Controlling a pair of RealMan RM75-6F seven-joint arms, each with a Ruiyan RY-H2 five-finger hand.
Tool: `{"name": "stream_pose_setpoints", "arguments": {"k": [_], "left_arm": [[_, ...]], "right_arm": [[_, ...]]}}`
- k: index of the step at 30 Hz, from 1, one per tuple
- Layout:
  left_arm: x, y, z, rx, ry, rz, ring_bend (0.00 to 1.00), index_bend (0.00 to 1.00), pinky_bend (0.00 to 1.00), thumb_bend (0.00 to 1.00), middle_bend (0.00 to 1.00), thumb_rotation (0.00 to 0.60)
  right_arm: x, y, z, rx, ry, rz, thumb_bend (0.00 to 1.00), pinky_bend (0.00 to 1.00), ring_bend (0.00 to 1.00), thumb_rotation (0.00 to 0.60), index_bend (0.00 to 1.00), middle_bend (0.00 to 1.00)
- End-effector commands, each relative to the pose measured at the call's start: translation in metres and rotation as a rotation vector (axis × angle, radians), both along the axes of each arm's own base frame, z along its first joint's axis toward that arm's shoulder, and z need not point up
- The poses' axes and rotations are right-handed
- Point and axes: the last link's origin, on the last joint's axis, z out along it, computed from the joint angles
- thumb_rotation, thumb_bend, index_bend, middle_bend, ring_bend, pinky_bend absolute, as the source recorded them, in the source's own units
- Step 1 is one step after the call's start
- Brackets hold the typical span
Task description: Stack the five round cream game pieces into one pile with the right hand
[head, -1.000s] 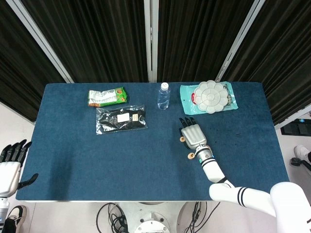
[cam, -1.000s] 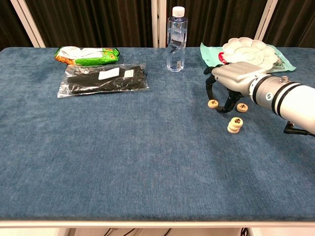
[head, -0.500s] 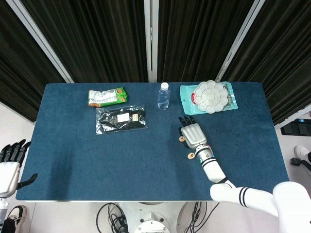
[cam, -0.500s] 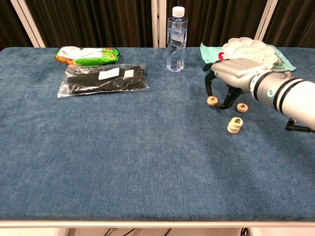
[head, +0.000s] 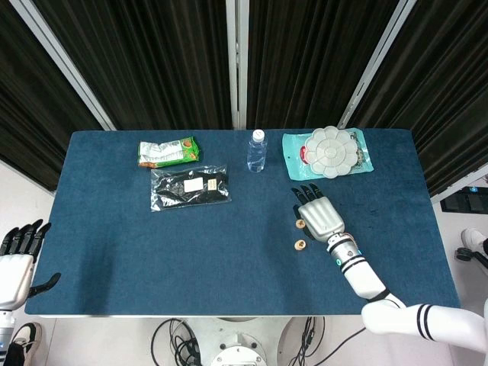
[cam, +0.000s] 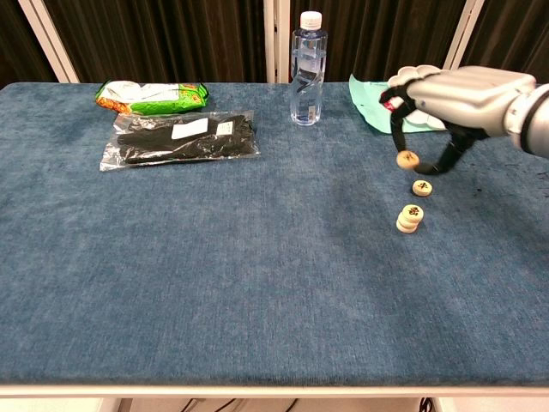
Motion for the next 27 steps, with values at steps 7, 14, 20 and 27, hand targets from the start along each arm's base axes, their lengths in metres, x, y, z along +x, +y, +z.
{"name": "stream_pose_setpoints", "arguments": {"k": [7,14,20,27], "left_arm": [[0.001,0.000,-0.001,-0.002,0.002,-0.001,0.00,0.04,0.00,0.19,0.00,0.600],[0.000,-0.001,0.001,0.000,-0.003,-0.003,0.00,0.04,0.00,0.19,0.00,0.600],[0.001,-0.001,0.001,0.002,-0.004,-0.006,0.00,0.04,0.00,0.19,0.00,0.600],[0.001,-0.001,0.001,0.005,-0.006,-0.008,0.00,0.04,0.00,0.19,0.00,0.600]], "right_arm": [[-0.010,0.019,-0.007,0.061,0.048,-0.006,0.25,0.00,0.00,0.600,0.56,0.08],[-0.012,0.023,-0.011,0.077,0.060,-0.003,0.25,0.00,0.00,0.600,0.56,0.08],[-0.013,0.025,-0.014,0.091,0.066,0.003,0.24,0.00,0.00,0.600,0.55,0.08],[-0.013,0.025,-0.016,0.089,0.059,0.005,0.24,0.00,0.00,0.600,0.55,0.08]]}}
